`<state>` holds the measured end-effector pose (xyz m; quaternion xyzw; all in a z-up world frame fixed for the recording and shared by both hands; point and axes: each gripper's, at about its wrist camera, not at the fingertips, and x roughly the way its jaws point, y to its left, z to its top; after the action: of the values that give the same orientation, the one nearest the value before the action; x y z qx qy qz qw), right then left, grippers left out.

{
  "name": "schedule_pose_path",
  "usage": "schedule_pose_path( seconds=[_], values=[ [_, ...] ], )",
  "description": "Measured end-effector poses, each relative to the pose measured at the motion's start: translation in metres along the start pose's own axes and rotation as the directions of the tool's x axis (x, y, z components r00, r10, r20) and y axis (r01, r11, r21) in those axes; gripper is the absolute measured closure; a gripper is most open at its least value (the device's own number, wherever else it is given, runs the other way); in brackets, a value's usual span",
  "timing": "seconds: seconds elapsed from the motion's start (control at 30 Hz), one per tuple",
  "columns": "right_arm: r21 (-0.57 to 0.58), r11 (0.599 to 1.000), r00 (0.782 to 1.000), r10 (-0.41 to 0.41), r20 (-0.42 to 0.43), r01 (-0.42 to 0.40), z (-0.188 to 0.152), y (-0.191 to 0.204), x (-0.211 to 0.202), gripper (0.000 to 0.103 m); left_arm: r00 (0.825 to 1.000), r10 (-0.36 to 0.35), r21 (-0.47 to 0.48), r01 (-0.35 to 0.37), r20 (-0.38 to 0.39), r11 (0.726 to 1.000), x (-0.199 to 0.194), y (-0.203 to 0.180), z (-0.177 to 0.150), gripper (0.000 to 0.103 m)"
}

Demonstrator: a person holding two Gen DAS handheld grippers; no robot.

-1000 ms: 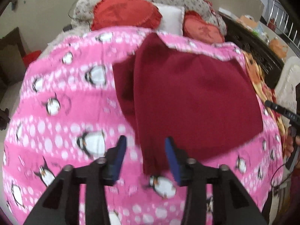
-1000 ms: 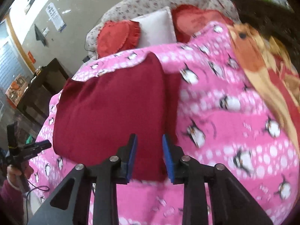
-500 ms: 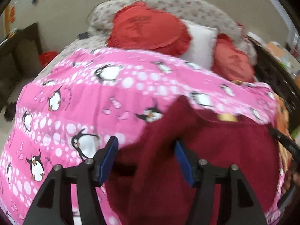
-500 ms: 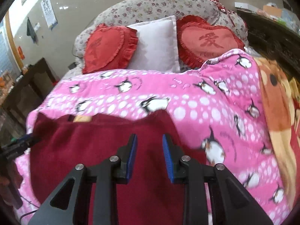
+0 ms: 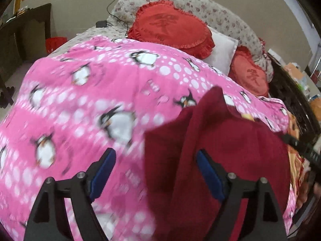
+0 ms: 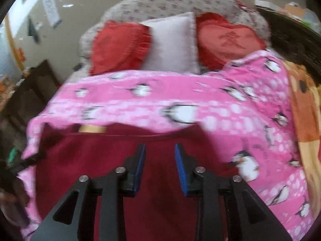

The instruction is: Fold small clothes

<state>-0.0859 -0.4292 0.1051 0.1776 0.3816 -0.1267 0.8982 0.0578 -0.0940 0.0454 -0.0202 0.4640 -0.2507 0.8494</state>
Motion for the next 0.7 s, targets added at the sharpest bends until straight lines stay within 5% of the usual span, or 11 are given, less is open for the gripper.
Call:
schedule_pose_path(
  seconds=[0.2,0.4,0.53,0.7],
  values=[
    [-0.096,0.966,0.961,0.221,-0.167,-0.238,-0.006,0.118,0.024,0.072,0.996,-0.080,-0.145,0.075,-0.028,0.987,-0.022,0.041,-0.037,0.017],
    [-0.132,0.949,0.939,0.252,-0.234,-0.287,-0.014,0.196,0.068,0.063,0.997,-0.061,-0.118,0.055,-0.054,0.991,-0.023,0.048,-0.056,0.017],
    [-0.173,0.946,0.931,0.216,-0.295,-0.274,-0.019,0.230,0.096,0.056,0.997,-0.052,-0.117,0.045,-0.062,0.992,-0.019,0.054,-0.062,0.017],
    [-0.260,0.952,0.949,0.078,-0.307,-0.163,-0.026,0.255,0.117,0.047,0.997,-0.040,-0.103,0.034,-0.060,0.994,-0.016,0.052,-0.062,0.017]
  ],
)
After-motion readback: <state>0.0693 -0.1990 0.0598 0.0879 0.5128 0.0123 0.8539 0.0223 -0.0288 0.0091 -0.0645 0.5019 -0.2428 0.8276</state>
